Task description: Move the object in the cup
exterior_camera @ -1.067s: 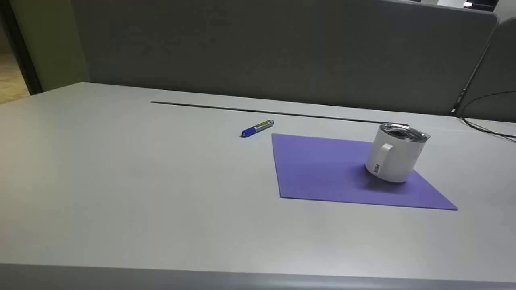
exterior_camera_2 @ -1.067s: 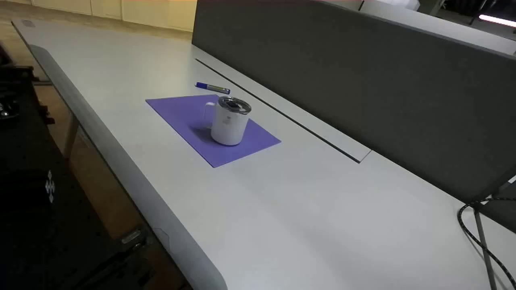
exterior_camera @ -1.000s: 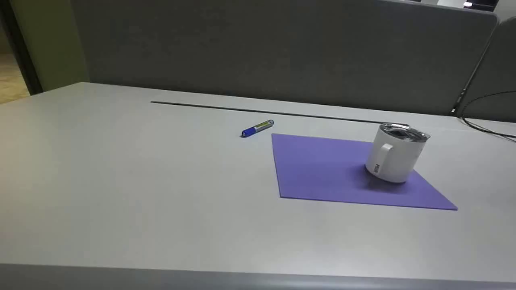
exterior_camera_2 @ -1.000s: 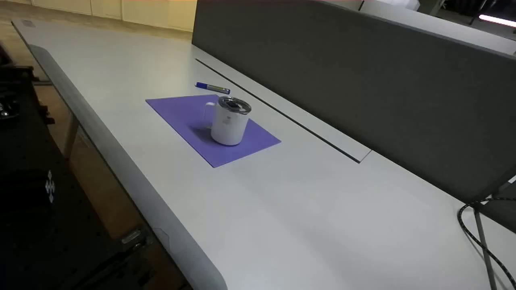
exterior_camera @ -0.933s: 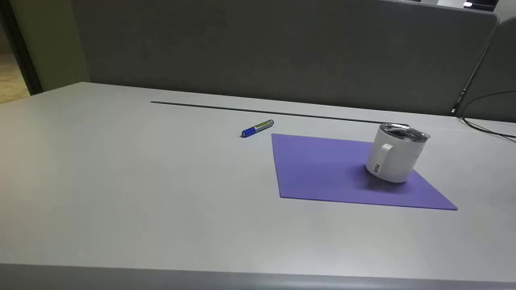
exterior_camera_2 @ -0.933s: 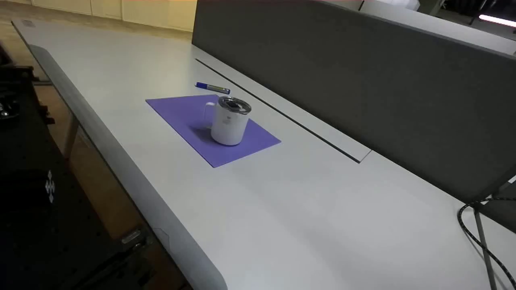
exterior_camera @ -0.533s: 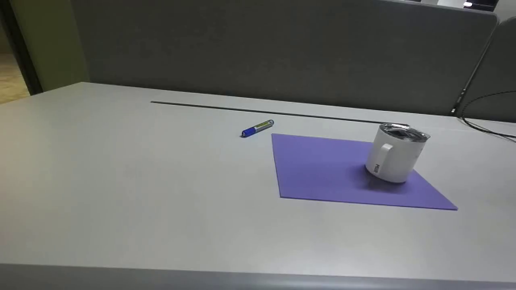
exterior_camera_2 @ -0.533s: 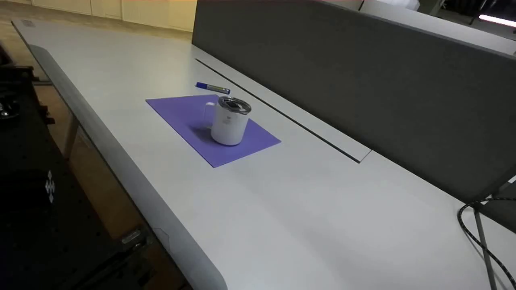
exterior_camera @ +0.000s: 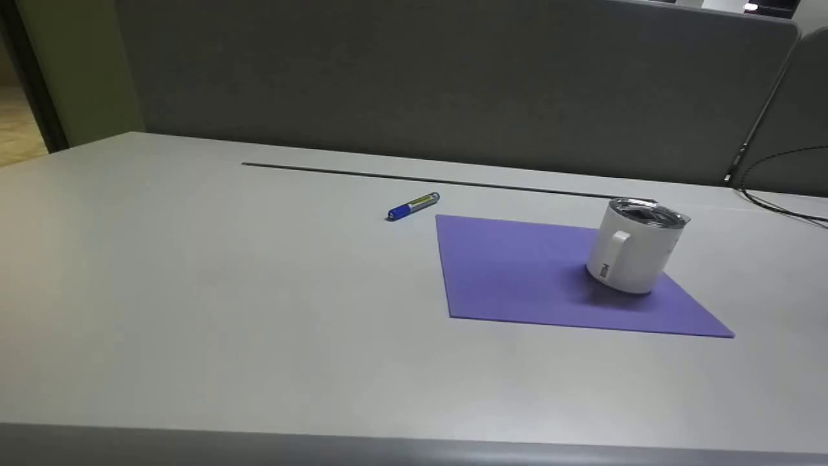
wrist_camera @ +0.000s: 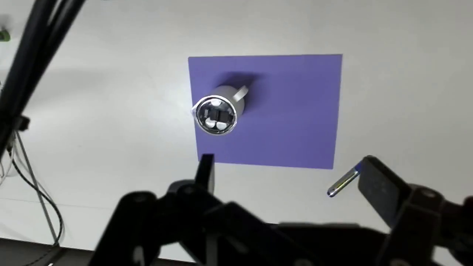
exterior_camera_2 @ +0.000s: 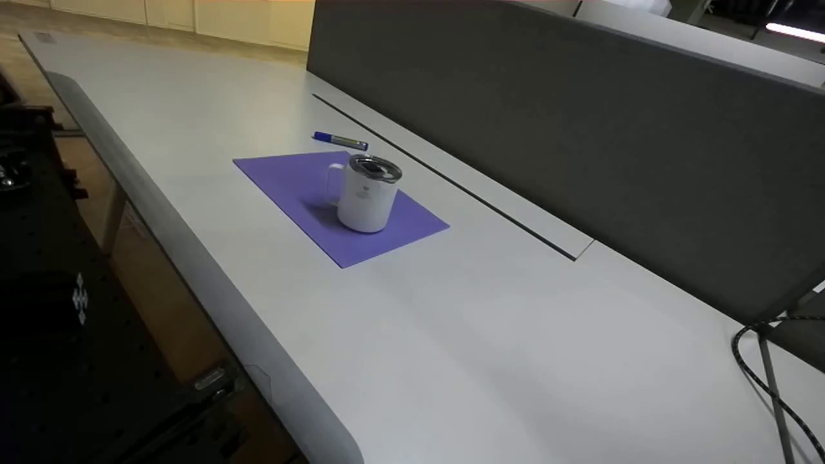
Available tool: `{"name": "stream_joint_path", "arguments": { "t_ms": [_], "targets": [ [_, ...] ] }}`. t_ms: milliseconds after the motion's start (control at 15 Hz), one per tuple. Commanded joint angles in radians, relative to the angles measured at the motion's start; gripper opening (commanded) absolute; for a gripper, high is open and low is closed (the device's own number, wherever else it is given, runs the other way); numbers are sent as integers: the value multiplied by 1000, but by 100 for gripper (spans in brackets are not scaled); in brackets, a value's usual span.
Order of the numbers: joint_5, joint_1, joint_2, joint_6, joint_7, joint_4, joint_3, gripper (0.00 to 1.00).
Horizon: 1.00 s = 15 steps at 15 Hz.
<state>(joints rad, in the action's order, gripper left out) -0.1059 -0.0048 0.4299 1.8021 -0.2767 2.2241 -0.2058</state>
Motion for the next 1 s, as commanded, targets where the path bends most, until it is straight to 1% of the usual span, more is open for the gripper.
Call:
{"name": "stream_joint_path", "arguments": {
  "t_ms": [0,67,133,333,600,733,800,867,933],
  "targets": [
    [-77,-28,-167,128,10,-29,59,75],
    [-92,-37,-219,174,17,-31,79,75],
    [-106,-44,-267,205,16,-39,97,68],
    [-101,-55,-394,267,23,-43,153,45],
    [-94,-50,-493,309,21,-42,203,19],
    [-89,-48,-515,308,20,-48,218,5],
    [-81,-46,-523,283,22,-59,223,1],
    [-90,-41,-507,320,27,-20,223,15],
    [-89,-41,-515,318,27,-25,227,9]
  ]
}}
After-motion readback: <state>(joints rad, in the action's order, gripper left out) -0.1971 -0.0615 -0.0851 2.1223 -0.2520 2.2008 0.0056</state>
